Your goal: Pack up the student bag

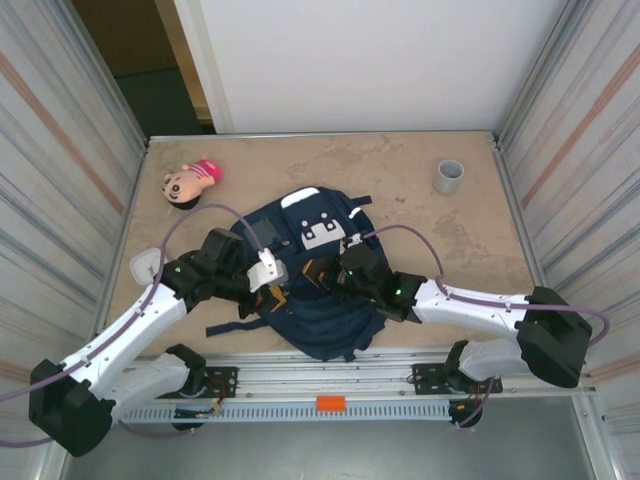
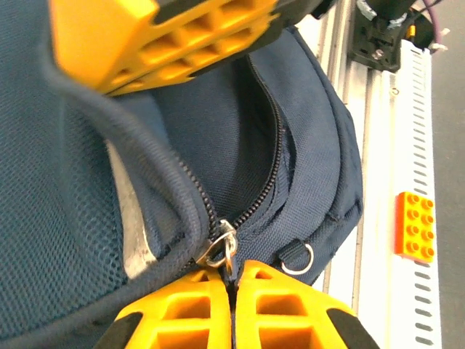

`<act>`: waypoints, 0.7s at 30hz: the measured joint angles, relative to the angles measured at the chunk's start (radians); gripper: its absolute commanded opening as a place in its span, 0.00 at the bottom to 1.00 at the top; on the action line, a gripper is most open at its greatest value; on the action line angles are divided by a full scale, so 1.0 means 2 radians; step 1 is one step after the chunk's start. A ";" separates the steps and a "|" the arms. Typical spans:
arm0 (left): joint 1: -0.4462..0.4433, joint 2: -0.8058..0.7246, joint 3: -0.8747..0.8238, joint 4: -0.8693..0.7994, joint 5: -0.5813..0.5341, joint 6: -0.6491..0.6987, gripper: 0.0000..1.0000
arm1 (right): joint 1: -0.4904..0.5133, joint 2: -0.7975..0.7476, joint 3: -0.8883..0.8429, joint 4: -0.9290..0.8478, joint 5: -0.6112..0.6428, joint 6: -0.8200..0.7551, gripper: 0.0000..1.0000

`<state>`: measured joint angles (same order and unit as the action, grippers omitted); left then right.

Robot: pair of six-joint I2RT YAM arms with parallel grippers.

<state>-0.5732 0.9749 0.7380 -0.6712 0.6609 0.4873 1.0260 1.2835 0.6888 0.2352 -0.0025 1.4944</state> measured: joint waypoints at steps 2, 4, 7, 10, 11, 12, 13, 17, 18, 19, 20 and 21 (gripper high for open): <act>-0.014 0.005 0.000 0.006 -0.002 -0.009 0.19 | -0.002 -0.001 0.001 -0.008 -0.002 -0.012 0.01; -0.022 0.005 0.000 0.009 -0.002 -0.015 0.32 | -0.010 -0.006 0.001 -0.022 -0.010 -0.028 0.01; -0.029 -0.001 0.006 0.009 -0.003 -0.009 0.48 | -0.030 -0.018 0.012 -0.064 -0.037 -0.068 0.01; -0.029 -0.023 0.012 0.013 -0.018 0.012 0.57 | -0.061 -0.036 0.030 -0.114 -0.078 -0.124 0.01; -0.029 -0.032 0.012 0.015 -0.027 0.022 0.59 | -0.075 -0.040 0.035 -0.129 -0.093 -0.143 0.01; -0.029 -0.042 0.012 0.017 -0.038 0.033 0.60 | -0.092 -0.044 0.040 -0.144 -0.111 -0.165 0.01; -0.029 -0.050 0.012 0.021 -0.049 0.046 0.60 | -0.113 -0.045 0.044 -0.156 -0.131 -0.186 0.01; -0.029 -0.056 0.011 0.041 -0.091 0.097 0.64 | -0.187 -0.035 0.056 -0.191 -0.199 -0.253 0.01; -0.029 -0.051 0.010 0.048 -0.101 0.109 0.64 | -0.200 -0.027 0.061 -0.198 -0.213 -0.269 0.01; -0.029 -0.044 0.010 0.055 -0.110 0.119 0.65 | -0.212 -0.019 0.068 -0.206 -0.228 -0.284 0.01; -0.029 -0.036 0.010 0.062 -0.116 0.127 0.65 | -0.221 -0.011 0.075 -0.213 -0.239 -0.297 0.01; -0.029 -0.026 0.010 0.071 -0.123 0.134 0.65 | -0.227 -0.002 0.084 -0.220 -0.251 -0.311 0.01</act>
<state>-0.6315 0.9234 0.7578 -0.5297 0.4156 0.7563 0.5716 1.2785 0.8558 -0.2039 -0.5045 0.8734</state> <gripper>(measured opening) 0.646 0.036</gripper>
